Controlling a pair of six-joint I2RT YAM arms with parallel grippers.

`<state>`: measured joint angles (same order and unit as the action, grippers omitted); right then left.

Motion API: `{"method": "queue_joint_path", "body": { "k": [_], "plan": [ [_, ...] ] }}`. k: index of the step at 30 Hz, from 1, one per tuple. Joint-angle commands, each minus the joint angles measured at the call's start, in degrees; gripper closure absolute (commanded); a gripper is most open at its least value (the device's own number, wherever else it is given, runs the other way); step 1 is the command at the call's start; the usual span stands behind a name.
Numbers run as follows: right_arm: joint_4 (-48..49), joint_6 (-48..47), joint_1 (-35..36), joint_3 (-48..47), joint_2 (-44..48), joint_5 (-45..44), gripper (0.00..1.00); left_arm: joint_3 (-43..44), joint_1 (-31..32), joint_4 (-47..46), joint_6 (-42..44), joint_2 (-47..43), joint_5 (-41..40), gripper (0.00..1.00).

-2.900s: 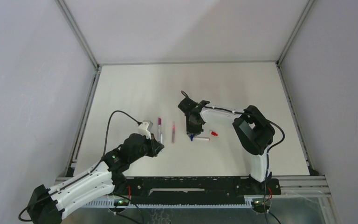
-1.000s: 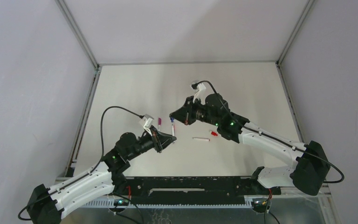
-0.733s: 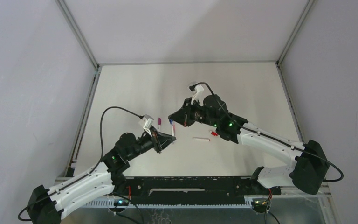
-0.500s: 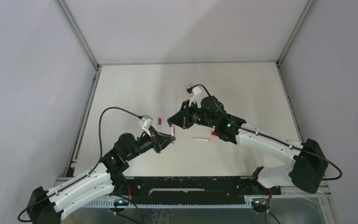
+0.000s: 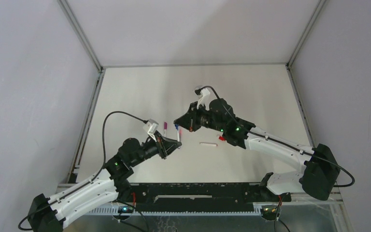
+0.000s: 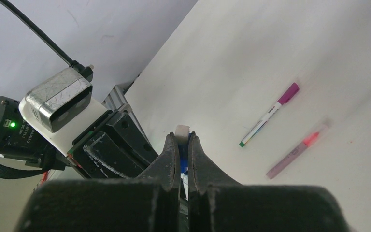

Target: Insert the pens into the pen caps

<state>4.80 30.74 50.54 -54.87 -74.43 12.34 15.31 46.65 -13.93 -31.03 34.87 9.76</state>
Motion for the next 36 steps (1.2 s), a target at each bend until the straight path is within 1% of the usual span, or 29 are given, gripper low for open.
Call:
{"method": "queue_joint_path", "body": {
  "k": [1,14,29,36],
  "plan": [
    [2.4,-0.6,-0.4,-0.9,0.2,-0.1,1.00,2.1,0.3,-1.3,0.9,-0.1,0.9,1.00],
    [1.4,-1.3,0.7,0.9,-0.5,-0.7,1.00,2.2,0.4,0.5,1.3,-1.5,0.2,1.00],
    [1.9,-1.1,0.5,0.9,0.3,1.0,1.00,2.3,0.3,1.5,1.5,-2.1,-1.0,1.00],
    [-0.9,-1.7,1.9,0.9,1.3,1.6,1.00,4.2,0.3,5.8,4.0,-3.5,-3.5,1.00]
  ]
}}
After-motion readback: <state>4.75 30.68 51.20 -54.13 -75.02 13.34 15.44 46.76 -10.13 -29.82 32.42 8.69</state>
